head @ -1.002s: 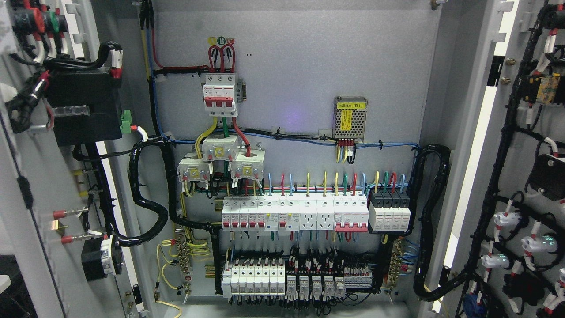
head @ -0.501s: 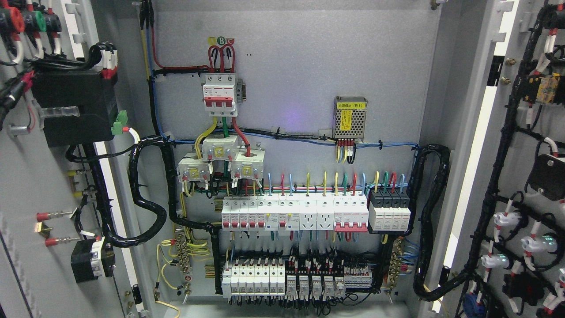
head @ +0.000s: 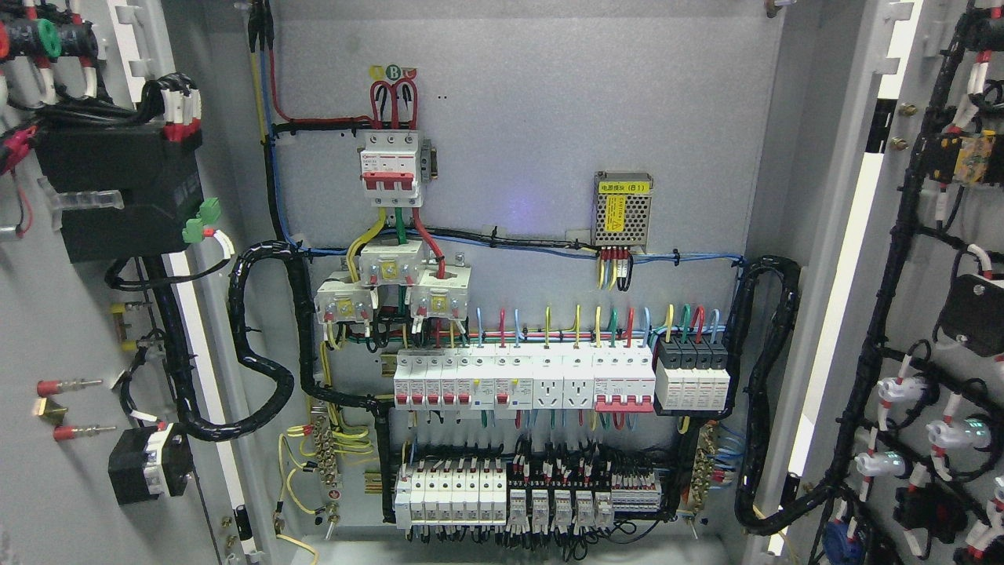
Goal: Open door with both hands
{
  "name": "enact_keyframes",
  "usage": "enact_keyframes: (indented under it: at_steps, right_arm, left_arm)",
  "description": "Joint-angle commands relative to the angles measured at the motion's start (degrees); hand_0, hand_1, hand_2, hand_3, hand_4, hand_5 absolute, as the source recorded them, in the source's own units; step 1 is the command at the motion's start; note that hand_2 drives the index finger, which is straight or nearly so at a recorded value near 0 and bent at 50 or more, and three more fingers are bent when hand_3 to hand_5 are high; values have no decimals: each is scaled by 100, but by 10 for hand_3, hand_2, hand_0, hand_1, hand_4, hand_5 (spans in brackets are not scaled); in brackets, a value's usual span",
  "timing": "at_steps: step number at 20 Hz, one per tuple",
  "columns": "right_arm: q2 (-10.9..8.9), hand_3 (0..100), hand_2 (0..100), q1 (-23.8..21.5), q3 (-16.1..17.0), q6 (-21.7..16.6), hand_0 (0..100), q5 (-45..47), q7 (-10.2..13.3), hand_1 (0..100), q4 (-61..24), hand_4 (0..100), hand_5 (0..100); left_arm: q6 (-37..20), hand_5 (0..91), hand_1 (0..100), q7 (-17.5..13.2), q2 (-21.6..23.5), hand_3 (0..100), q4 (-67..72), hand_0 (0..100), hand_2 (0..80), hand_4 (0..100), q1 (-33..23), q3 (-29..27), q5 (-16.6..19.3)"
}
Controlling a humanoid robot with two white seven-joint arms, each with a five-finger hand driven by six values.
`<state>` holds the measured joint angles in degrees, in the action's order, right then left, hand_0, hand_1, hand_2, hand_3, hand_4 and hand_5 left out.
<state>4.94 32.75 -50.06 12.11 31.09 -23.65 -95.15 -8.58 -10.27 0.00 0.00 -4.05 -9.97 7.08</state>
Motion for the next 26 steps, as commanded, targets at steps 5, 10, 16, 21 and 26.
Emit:
enact_keyframes:
  at_steps: [5,10,16,21,26]
  right_arm:
    - [-54,0,0,-23,374,-77,120,20,-8,389,146,0,0]
    - [-326,0,0,-198,577,-165,120,20,1,389,155,0,0]
    - [-537,0,0,-558,1235,-454,120,11,325,389,146,0,0]
    - [-950,0,0,-997,1561,-1358,120,20,722,389,111,0,0]
    - [-1407,0,0,-1411,1684,-1808,120,29,889,389,102,0,0]
  left_arm:
    - [-29,0,389,-1,-211,0,-350,120,0,0,-17,13,21]
    - [-29,0,389,-115,-281,0,-2034,120,0,0,-438,30,30]
    - [-20,0,389,-265,-194,0,-4479,120,0,0,-1308,1013,-391]
    - [-38,0,389,-256,-27,0,-5649,120,0,0,-1599,1523,-725]
    - [-687,0,389,-239,263,0,-6818,120,0,0,-2038,1823,-972]
